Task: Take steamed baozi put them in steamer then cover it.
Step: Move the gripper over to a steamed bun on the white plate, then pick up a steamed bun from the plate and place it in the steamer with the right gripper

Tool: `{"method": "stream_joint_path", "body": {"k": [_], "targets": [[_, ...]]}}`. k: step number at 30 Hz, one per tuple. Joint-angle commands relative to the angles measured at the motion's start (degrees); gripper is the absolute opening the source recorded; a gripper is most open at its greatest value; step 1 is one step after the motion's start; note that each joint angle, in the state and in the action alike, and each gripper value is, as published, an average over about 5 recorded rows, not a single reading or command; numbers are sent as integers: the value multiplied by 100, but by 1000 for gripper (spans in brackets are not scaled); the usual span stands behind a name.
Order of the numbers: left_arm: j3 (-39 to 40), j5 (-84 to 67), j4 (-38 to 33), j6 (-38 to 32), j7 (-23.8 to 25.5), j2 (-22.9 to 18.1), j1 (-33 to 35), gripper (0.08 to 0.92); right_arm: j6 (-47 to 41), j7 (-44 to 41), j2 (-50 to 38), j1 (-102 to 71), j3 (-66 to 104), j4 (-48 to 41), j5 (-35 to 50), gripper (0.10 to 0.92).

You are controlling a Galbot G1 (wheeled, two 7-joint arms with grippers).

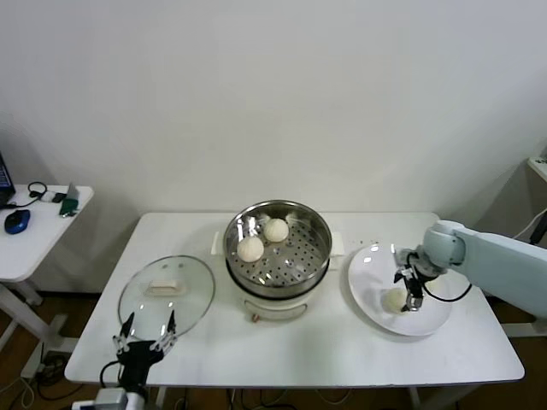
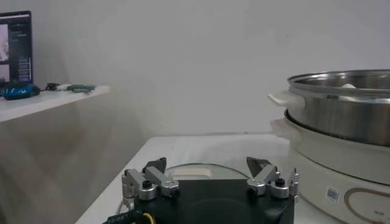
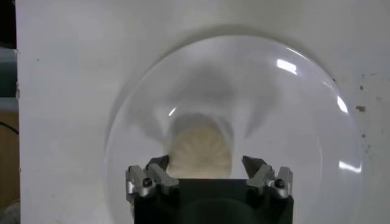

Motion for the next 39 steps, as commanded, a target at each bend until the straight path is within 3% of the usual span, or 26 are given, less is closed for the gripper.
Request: {"method": "stream_joint_path", "body": {"k": [1, 9, 16, 24, 31, 39], "targets": [[-4, -1, 27, 9, 2, 7, -10, 823, -13, -88, 44, -27, -47, -64, -26, 755], [-9, -7, 59, 32, 4, 7, -65, 823, 93, -232, 88, 96, -100, -121, -46, 624], [-47, -13, 99, 50, 4, 45, -104, 823, 728, -628, 207, 1838, -1150, 44, 230, 622], [-28, 25, 142, 78, 16, 60, -169, 823, 2106, -1072, 1149, 4640, -2382, 307, 770, 628], [-13, 53, 168, 102, 25, 67, -230, 823, 2790, -1096, 2042, 5556, -1833, 1251, 542, 623], [-58, 42, 151, 174, 29, 54, -290, 823, 3004, -542, 3070, 5048, -1339, 2460, -265, 621]]}}
